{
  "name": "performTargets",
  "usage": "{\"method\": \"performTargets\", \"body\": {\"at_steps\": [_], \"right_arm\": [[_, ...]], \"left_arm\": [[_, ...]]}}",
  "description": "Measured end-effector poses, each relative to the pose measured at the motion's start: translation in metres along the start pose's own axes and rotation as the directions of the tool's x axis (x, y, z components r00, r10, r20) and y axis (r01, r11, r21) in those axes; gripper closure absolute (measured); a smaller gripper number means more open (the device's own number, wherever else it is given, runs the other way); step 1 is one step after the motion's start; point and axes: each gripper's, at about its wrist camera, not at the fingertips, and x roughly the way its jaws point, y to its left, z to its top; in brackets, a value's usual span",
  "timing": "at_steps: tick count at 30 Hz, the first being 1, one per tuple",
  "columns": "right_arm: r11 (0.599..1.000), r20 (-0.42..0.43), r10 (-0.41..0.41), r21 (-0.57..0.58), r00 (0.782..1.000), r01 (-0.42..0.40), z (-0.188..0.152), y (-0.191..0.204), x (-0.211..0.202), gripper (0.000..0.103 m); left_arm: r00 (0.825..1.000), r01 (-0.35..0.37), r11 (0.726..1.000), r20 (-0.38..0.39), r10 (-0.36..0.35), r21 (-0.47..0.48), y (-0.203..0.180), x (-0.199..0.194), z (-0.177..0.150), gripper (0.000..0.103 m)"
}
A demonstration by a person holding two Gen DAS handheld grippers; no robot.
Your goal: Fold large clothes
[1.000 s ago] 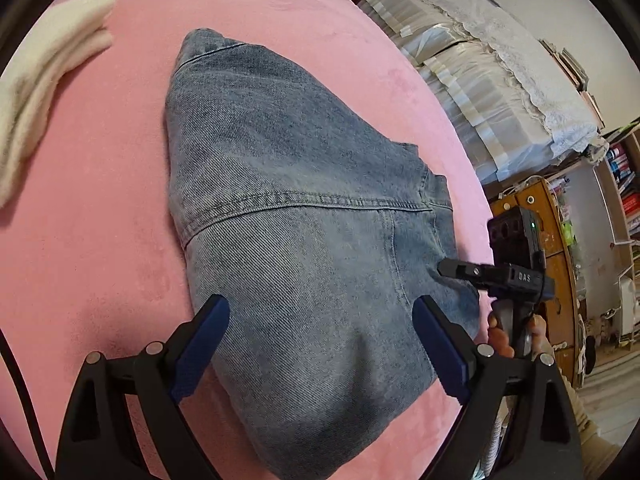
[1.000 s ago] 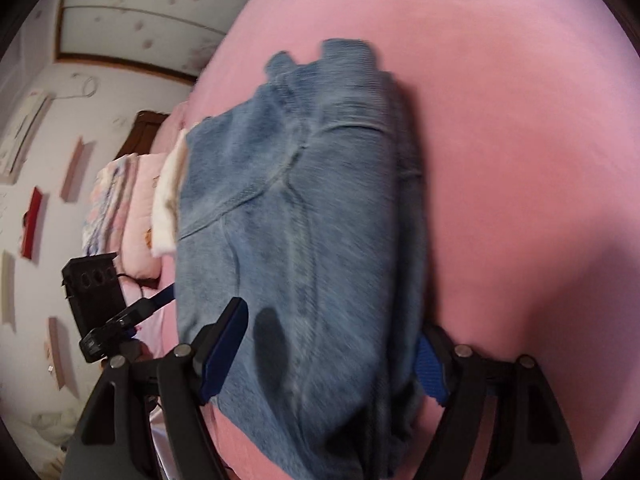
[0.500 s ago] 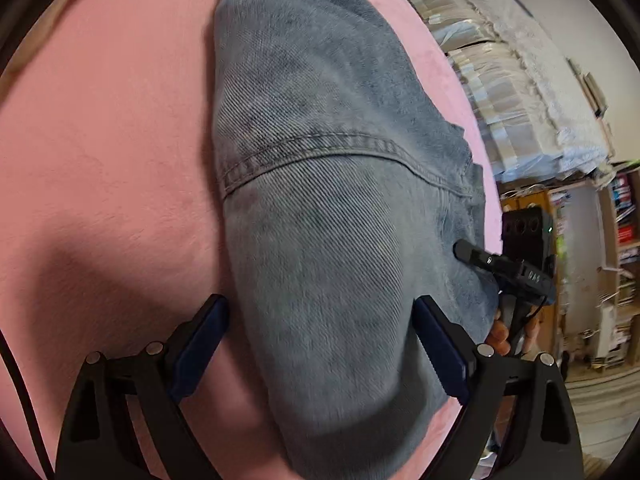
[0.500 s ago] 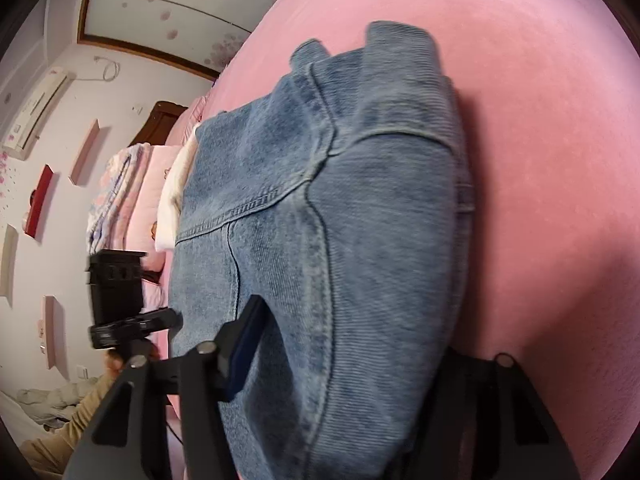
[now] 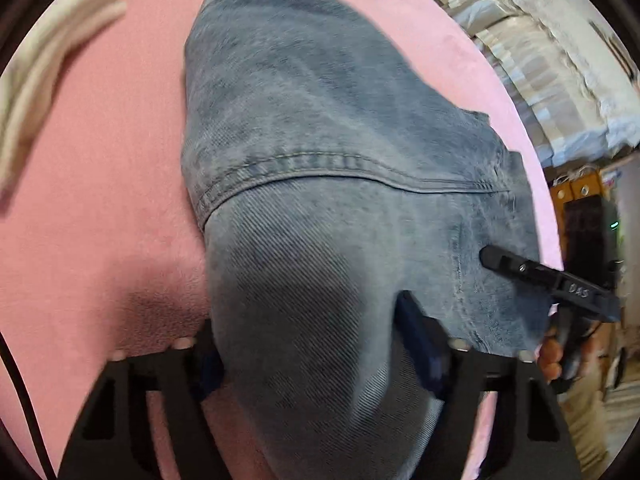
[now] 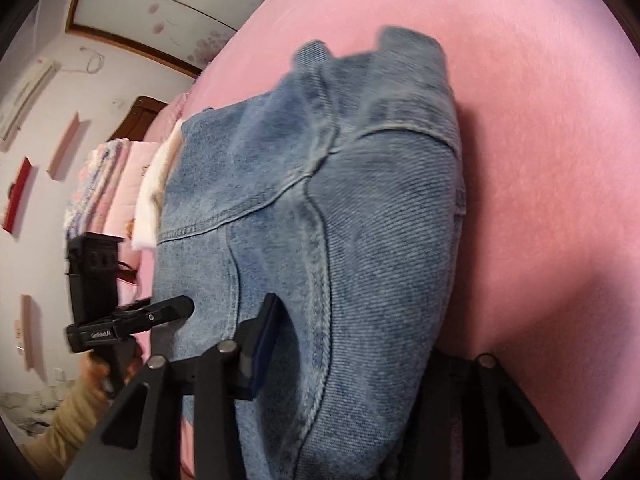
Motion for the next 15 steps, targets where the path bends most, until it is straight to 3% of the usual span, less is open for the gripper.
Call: {"method": "performTargets", "body": {"at_steps": [1,4,10,15], "right_arm": [[1.0,0.011,0.0,-0.013,1.0,0.0,-0.001,0.004,-0.004,0.078],[0.997,0.05,-0.009,-0.071,0.999,0.013,-0.004,0.033,-0.019,0.082],[0.978,0.077,-0.091,-0.18,0.993,0.103,-0.028,0.097,-0.04,0.084],[0.979,0.052,-0.084,-0.181,0.995,0.092,-0.056,0.125,-0.046,0.084]], "left_arm": [[1.0,-0.026,0.999,0.01,0.026,0.036,-0.008,-0.006,-0.001,0.051],[0.997,-0.066,0.992,0.047,0.062,0.106,-0.028,-0.024,-0.007,0.061],[0.997,-0.061,0.986,0.056,0.053,0.158,-0.035,-0.066,-0.028,0.063],[0.998,-0.05,0.987,0.042,0.045,0.151,-0.024,-0.105,-0.048,0.063]]}}
